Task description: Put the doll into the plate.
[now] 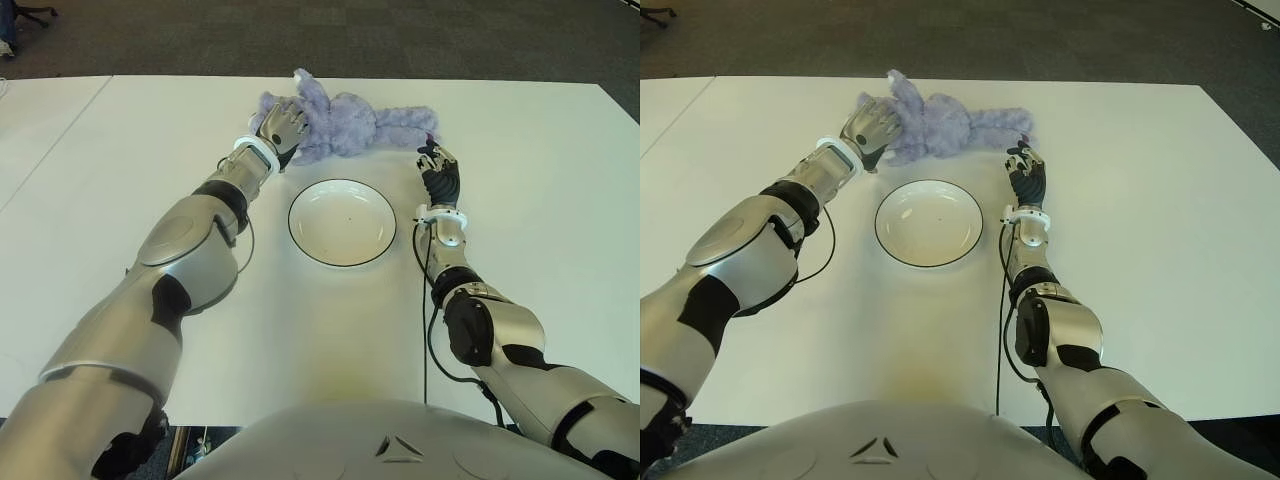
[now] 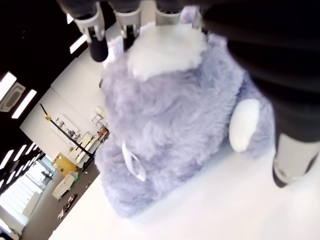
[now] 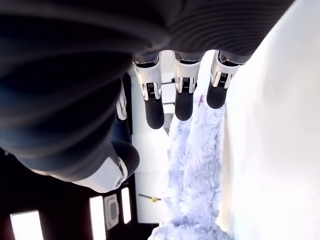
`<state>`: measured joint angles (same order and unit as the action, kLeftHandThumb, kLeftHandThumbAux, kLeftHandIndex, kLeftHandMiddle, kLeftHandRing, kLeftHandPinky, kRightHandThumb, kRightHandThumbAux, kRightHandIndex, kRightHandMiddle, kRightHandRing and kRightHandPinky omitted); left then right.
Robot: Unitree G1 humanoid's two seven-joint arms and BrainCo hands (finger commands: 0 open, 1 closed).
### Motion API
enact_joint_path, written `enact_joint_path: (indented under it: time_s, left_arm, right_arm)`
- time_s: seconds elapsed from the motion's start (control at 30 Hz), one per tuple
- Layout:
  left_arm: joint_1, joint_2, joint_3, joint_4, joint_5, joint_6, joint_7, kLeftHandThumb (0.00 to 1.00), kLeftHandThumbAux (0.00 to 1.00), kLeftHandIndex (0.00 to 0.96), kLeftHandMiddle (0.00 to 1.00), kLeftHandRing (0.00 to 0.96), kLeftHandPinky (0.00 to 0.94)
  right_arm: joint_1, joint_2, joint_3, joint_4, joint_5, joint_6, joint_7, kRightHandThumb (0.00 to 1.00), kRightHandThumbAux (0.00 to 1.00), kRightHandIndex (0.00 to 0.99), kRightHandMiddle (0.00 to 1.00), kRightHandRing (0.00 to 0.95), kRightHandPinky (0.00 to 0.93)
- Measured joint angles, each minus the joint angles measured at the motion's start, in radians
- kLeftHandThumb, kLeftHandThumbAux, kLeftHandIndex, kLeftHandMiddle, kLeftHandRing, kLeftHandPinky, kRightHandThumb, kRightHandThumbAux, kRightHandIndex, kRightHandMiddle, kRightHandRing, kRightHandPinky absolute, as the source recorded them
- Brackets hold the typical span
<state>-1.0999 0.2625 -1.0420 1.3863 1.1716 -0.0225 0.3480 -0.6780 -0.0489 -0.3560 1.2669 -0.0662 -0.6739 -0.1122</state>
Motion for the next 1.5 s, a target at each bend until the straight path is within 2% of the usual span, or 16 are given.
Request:
enact_joint_path:
  time_s: [0.27,0.37,0.47,0.6,0.73,0.87,0.9,1.07,1.1,1.13,1.3,1.4,1.5]
  left_arm:
    - [-0.005,0.004,-0.032,0.000,0.009,0.015,0.000,0.000,0.640,0.027,0.032,0.000,0.000]
    - [-0.012,0.008,-0.043,0.000,0.014,0.022,-0.004,0.000,0.675,0.020,0.036,0.000,0.000]
    - [-0.014,0.009,-0.048,0.001,0.018,0.030,-0.013,0.043,0.696,0.014,0.042,0.022,0.091]
    - [-0.014,0.011,-0.048,0.001,0.018,0.038,-0.032,0.057,0.702,0.017,0.051,0.039,0.116]
    - [-0.014,0.014,-0.038,0.001,0.015,0.038,-0.055,0.120,0.718,0.072,0.085,0.085,0.143]
    - [-0.014,0.015,-0.024,-0.002,0.000,0.024,-0.081,0.154,0.714,0.087,0.096,0.099,0.162]
    - [-0.014,0.015,-0.019,-0.005,-0.005,0.019,-0.086,0.192,0.679,0.109,0.116,0.123,0.173]
    - [-0.022,0.038,0.021,-0.047,-0.057,-0.070,-0.155,0.212,0.697,0.068,0.101,0.105,0.124]
    - [-0.026,0.051,0.029,-0.065,-0.069,-0.097,-0.175,0.237,0.699,0.059,0.119,0.128,0.175]
    - [-0.029,0.066,0.039,-0.087,-0.082,-0.128,-0.199,0.242,0.700,0.058,0.122,0.132,0.184]
    - [-0.029,0.187,0.072,-0.236,-0.135,-0.265,-0.311,0.276,0.678,0.026,0.154,0.161,0.178]
    - [-0.019,0.257,0.089,-0.320,-0.154,-0.320,-0.372,0.278,0.663,0.014,0.168,0.173,0.173]
    - [0.005,0.333,0.112,-0.434,-0.181,-0.365,-0.452,0.308,0.652,0.061,0.233,0.237,0.228]
  right_arm:
    - [0.000,0.001,-0.007,0.000,0.000,0.000,0.003,0.687,0.743,0.396,0.149,0.093,0.077]
    - [0.000,0.002,-0.013,0.000,0.000,0.000,0.003,0.686,0.743,0.396,0.153,0.093,0.049]
    - [0.000,0.003,-0.016,0.000,0.000,0.000,0.004,0.686,0.743,0.396,0.153,0.094,0.064]
    - [0.000,0.004,-0.016,0.000,0.000,0.000,0.003,0.686,0.743,0.396,0.152,0.094,0.066]
    - [0.000,0.004,-0.016,0.000,0.000,0.000,0.004,0.687,0.743,0.397,0.152,0.096,0.075]
    - [0.001,0.005,-0.018,0.000,0.000,0.000,0.004,0.687,0.743,0.397,0.153,0.097,0.073]
    - [0.001,0.006,-0.018,0.000,0.000,0.000,0.003,0.687,0.743,0.396,0.153,0.094,0.063]
    - [0.001,0.007,-0.017,0.000,0.000,0.000,0.001,0.686,0.743,0.396,0.152,0.090,0.051]
    - [0.001,0.008,-0.017,0.000,0.000,0.000,0.001,0.686,0.743,0.396,0.151,0.089,0.055]
    - [0.001,0.009,-0.016,0.000,-0.001,0.000,-0.001,0.686,0.743,0.396,0.151,0.089,0.055]
    - [0.001,0.012,-0.015,0.000,-0.001,0.000,-0.006,0.687,0.743,0.397,0.155,0.097,0.075]
    - [0.001,0.013,-0.016,0.000,-0.001,0.000,-0.006,0.688,0.743,0.397,0.160,0.106,0.091]
    - [0.001,0.014,-0.016,0.000,-0.001,0.000,-0.005,0.689,0.743,0.397,0.162,0.109,0.083]
